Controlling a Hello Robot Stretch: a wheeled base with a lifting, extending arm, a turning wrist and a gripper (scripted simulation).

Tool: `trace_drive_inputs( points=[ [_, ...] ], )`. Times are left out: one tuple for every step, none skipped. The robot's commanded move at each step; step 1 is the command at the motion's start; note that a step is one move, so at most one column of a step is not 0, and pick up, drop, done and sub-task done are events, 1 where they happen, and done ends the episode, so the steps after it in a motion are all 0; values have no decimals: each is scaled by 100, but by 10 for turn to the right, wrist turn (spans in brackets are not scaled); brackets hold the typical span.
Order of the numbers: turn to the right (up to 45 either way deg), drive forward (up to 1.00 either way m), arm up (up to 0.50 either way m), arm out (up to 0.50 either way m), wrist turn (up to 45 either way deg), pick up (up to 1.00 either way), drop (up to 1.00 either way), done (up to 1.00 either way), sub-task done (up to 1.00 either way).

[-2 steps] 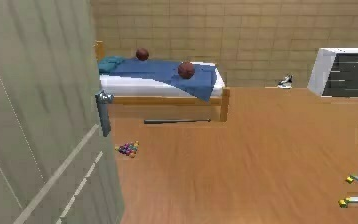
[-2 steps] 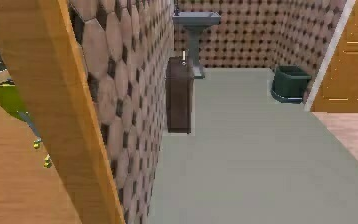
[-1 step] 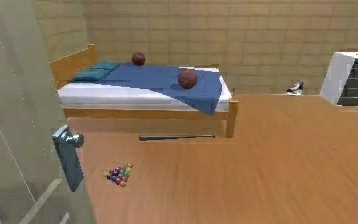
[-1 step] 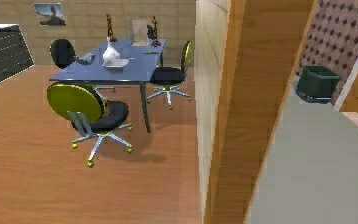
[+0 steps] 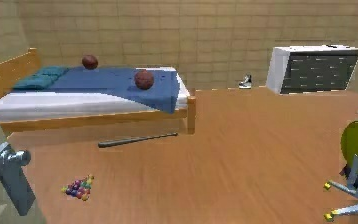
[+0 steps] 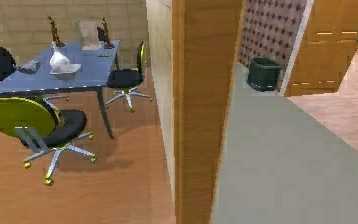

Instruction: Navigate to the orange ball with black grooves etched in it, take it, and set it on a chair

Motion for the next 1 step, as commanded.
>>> trace_drive_inputs(
  points=[
    [0, 100, 0, 0, 0, 0, 0, 0, 0]
  ],
)
